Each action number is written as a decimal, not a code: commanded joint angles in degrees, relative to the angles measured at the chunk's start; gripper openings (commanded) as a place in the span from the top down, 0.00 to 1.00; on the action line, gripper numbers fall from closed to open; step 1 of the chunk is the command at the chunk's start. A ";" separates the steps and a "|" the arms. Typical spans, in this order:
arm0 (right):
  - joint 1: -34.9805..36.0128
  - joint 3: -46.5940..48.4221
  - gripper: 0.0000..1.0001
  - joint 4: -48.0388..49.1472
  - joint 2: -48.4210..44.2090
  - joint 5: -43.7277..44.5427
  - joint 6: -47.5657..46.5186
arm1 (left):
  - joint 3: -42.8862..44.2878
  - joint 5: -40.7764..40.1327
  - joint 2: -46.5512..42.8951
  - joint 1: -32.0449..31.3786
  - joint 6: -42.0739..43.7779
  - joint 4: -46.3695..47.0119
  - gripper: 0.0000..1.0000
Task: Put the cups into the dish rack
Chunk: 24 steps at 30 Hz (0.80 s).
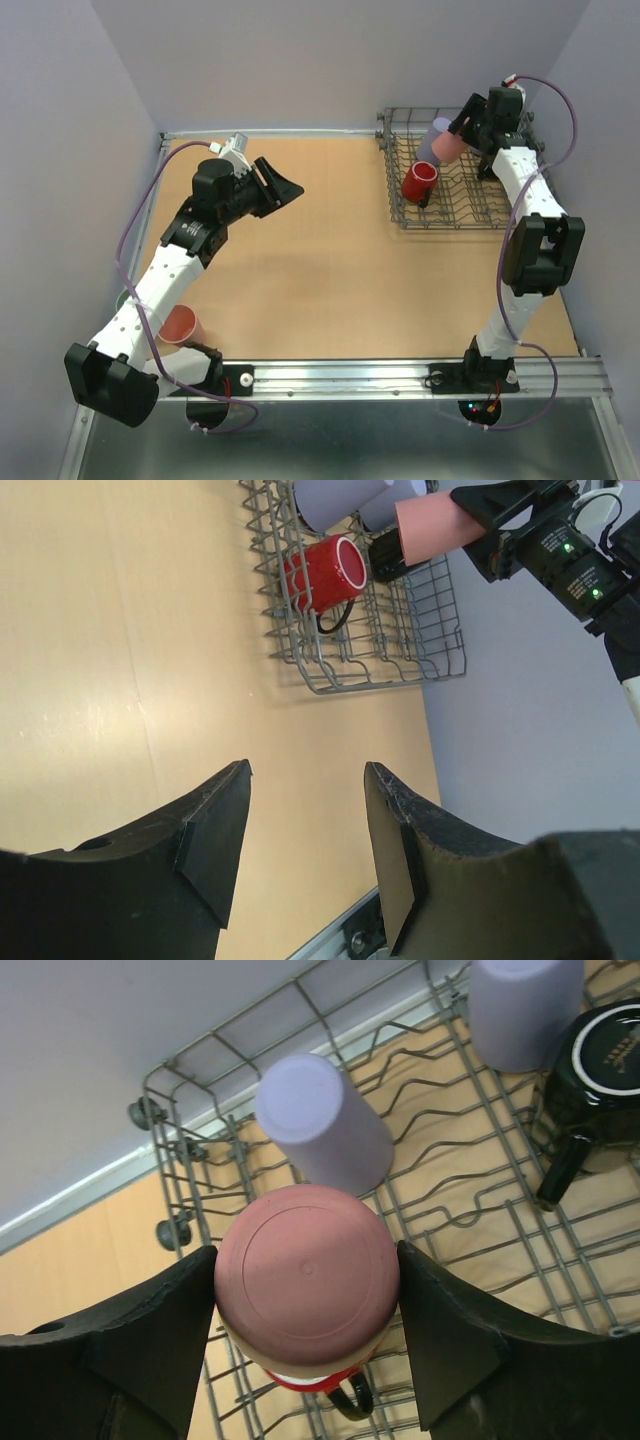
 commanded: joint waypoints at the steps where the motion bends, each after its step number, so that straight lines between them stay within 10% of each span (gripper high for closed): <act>1: -0.33 3.78 1.00 0.70 1.32 5.78 -2.70 | -0.27 0.94 -1.69 0.40 2.29 -0.73 0.41; 24: -0.33 8.78 1.00 1.58 14.33 9.30 -1.48 | -1.86 -0.11 -2.04 1.01 3.34 -4.87 0.42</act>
